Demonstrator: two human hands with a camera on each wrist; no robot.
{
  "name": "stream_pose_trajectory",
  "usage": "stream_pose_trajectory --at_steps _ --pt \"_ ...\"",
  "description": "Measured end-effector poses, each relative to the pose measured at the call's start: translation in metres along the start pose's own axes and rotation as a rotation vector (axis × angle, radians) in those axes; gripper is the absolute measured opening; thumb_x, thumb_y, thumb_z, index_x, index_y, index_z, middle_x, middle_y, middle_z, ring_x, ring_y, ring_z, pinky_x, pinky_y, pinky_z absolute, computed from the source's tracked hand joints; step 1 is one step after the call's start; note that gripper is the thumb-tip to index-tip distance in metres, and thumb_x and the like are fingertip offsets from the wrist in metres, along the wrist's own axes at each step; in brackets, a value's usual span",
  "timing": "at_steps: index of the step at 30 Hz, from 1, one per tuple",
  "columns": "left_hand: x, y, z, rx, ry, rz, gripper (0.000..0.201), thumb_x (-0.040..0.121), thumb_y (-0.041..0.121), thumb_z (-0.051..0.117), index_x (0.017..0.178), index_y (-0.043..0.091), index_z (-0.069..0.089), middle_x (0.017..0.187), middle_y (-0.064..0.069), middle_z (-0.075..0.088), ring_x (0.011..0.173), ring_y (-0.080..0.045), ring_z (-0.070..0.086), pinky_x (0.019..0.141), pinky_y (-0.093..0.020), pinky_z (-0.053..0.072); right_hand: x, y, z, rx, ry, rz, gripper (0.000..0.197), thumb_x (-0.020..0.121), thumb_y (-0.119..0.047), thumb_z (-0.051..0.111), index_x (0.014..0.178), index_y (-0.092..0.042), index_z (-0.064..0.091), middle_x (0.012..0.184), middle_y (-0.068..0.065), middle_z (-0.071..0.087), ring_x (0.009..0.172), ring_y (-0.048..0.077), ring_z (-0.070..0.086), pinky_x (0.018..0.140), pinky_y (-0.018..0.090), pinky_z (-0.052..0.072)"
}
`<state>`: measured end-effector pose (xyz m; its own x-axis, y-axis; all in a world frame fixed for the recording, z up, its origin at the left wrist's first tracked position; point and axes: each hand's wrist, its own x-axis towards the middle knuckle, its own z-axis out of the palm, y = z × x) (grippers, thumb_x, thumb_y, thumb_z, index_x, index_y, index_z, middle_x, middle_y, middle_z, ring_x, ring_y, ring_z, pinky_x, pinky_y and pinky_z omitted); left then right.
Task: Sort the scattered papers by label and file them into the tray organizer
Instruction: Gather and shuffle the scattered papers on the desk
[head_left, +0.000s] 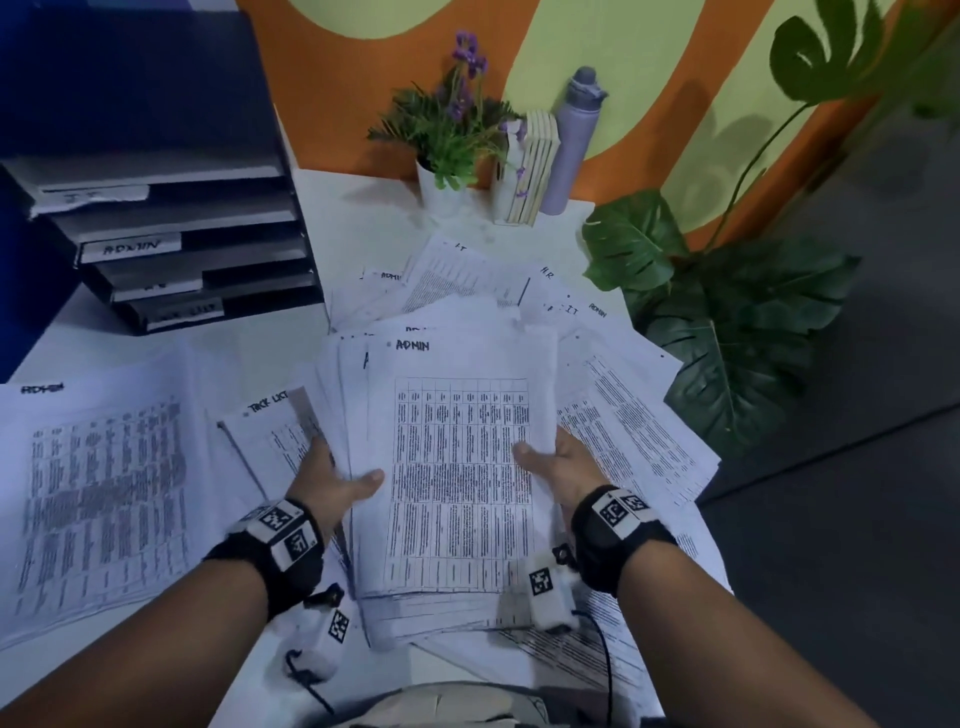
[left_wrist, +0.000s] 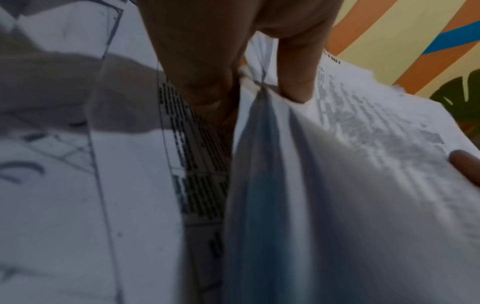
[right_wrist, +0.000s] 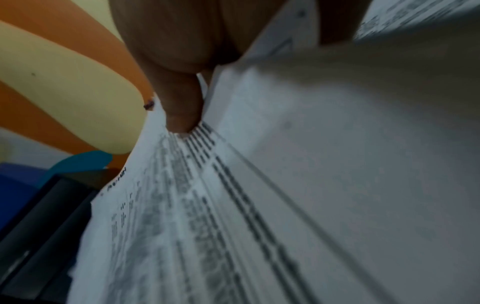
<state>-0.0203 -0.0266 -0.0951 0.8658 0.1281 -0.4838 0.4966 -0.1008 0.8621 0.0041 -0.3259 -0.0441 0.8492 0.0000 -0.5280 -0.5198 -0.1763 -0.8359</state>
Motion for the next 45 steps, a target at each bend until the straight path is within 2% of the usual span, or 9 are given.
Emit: stream_pose_trajectory --at_steps 3,8,11,17,23,28,34,39,45 --pt "-0.005 -0.002 -0.003 0.153 0.084 -0.003 0.075 0.073 0.021 0.081 0.136 0.029 0.04 0.132 0.001 0.057 0.12 -0.025 0.055 0.105 -0.048 0.041 0.018 -0.002 -0.005 -0.238 0.27 -0.143 0.01 0.087 -0.023 0.063 0.095 -0.022 0.068 0.098 0.003 0.072 0.093 0.027 0.068 0.087 0.044 0.055" --pt "-0.008 -0.008 -0.008 0.297 0.135 -0.032 0.078 0.081 0.023 0.076 0.145 0.014 0.032 0.141 -0.006 0.047 0.126 -0.028 0.048 0.107 -0.039 0.037 0.04 -0.014 -0.061 -0.828 0.543 0.021 0.041 0.089 -0.028 0.057 0.129 -0.021 0.053 0.13 0.011 0.052 0.117 0.031 0.05 0.095 0.045 0.045" --pt "-0.002 -0.012 -0.011 0.284 0.122 -0.069 0.074 0.078 0.025 0.077 0.14 0.014 0.037 0.133 -0.008 0.054 0.117 -0.029 0.054 0.104 -0.042 0.042 0.046 -0.008 -0.073 -0.94 0.442 0.251 0.064 0.085 -0.037 0.06 0.142 -0.021 0.033 0.135 0.013 0.046 0.125 0.034 0.039 0.101 0.049 0.039" --pt "0.013 -0.021 -0.019 0.088 0.068 -0.193 0.099 0.06 0.039 0.082 0.144 0.018 0.033 0.136 -0.003 0.051 0.122 -0.027 0.051 0.107 -0.05 0.04 0.062 -0.026 -0.092 -0.856 0.362 0.15 0.024 0.085 -0.021 0.059 0.105 -0.01 0.065 0.103 0.014 0.064 0.093 0.031 0.061 0.077 0.032 0.05" --pt "0.014 -0.021 -0.018 0.058 0.053 -0.19 0.069 0.082 0.015 0.073 0.143 0.016 0.04 0.135 -0.004 0.055 0.123 -0.027 0.051 0.109 -0.048 0.037 0.076 -0.039 -0.13 -1.105 0.463 0.171 0.04 0.083 -0.038 0.06 0.115 -0.013 0.063 0.121 0.013 0.055 0.115 0.034 0.049 0.099 0.045 0.045" --pt "0.01 -0.027 -0.017 -0.004 0.065 -0.211 0.091 0.052 0.03 0.086 0.134 0.024 0.046 0.128 -0.003 0.061 0.113 -0.025 0.059 0.099 -0.049 0.046 0.07 -0.037 -0.129 -1.04 0.343 0.18 0.027 0.086 -0.032 0.062 0.105 -0.014 0.057 0.111 0.013 0.058 0.112 0.036 0.051 0.097 0.041 0.045" --pt "-0.005 -0.015 -0.008 0.082 0.201 -0.227 0.083 0.084 0.008 0.071 0.15 0.009 0.021 0.147 -0.006 0.036 0.135 -0.03 0.038 0.107 -0.039 0.034 0.03 -0.068 -0.109 -0.955 0.526 -0.174 0.027 0.087 -0.021 0.059 0.112 -0.013 0.057 0.108 0.018 0.06 0.087 0.034 0.061 0.078 0.041 0.053" --pt "-0.008 -0.009 -0.012 -0.058 0.164 -0.236 0.087 0.06 0.005 0.065 0.142 0.017 0.036 0.136 -0.013 0.05 0.117 -0.034 0.051 0.1 -0.053 0.043 -0.033 -0.113 -0.079 -0.935 0.658 -0.397 0.064 0.086 -0.01 0.063 0.14 -0.024 0.032 0.124 0.009 0.054 0.107 0.033 0.057 0.076 0.045 0.05" --pt "-0.015 0.002 -0.009 -0.208 0.153 -0.26 0.091 0.084 -0.003 0.062 0.154 0.017 0.008 0.158 -0.012 0.02 0.14 -0.031 0.029 0.111 -0.048 0.029 -0.099 -0.156 -0.031 -0.958 0.7 -0.858 0.003 0.083 -0.009 0.06 0.086 -0.008 0.06 0.097 0.007 0.05 0.071 0.022 0.044 0.054 0.029 0.035"
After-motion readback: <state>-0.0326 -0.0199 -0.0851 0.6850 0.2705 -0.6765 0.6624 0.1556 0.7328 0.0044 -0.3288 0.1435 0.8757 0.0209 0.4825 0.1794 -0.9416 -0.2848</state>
